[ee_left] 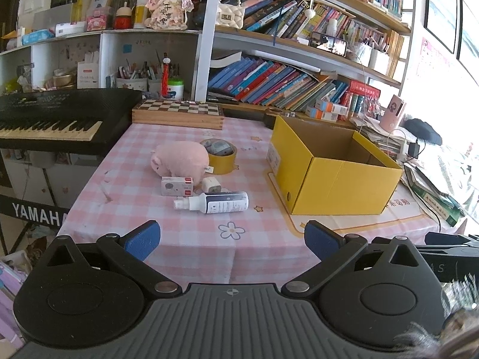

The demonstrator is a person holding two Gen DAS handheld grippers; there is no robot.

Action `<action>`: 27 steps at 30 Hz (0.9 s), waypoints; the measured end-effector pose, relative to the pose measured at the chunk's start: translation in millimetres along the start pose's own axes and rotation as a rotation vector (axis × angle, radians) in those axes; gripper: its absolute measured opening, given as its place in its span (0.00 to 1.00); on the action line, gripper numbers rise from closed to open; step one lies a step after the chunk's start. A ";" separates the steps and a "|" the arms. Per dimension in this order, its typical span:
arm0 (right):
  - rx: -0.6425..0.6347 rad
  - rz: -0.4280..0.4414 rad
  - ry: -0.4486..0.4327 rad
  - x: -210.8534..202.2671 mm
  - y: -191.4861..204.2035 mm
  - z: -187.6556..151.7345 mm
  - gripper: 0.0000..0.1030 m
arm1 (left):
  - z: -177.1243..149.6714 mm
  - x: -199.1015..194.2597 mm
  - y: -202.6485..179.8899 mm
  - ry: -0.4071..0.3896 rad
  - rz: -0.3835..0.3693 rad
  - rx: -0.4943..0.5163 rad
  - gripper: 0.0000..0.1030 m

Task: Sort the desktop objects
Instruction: 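Move both tools toward the small items beside the pink pig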

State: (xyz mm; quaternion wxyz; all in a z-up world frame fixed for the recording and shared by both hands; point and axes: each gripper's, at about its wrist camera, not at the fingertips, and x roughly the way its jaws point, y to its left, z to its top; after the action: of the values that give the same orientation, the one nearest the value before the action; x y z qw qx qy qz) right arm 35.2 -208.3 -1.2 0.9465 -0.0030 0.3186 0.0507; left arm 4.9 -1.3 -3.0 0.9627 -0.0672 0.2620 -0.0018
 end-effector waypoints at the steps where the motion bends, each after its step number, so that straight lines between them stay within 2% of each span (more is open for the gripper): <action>1: -0.001 0.001 0.000 0.6 0.4 0.4 1.00 | 0.1 -0.1 0.1 0.000 0.000 0.000 1.00; 14: -0.008 -0.003 0.009 7.5 5.7 3.5 1.00 | 4.3 1.4 4.0 -0.004 0.000 0.003 1.00; 27: -0.024 -0.003 0.029 12.4 7.6 3.7 1.00 | 5.7 16.5 8.4 0.050 -0.017 -0.002 1.00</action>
State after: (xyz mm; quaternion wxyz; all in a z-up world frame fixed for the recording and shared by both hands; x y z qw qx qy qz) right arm 46.4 -199.5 -5.5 0.9418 -0.0156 0.3315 0.0532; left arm 21.7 7.1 -7.5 0.9557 -0.0702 0.2855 -0.0113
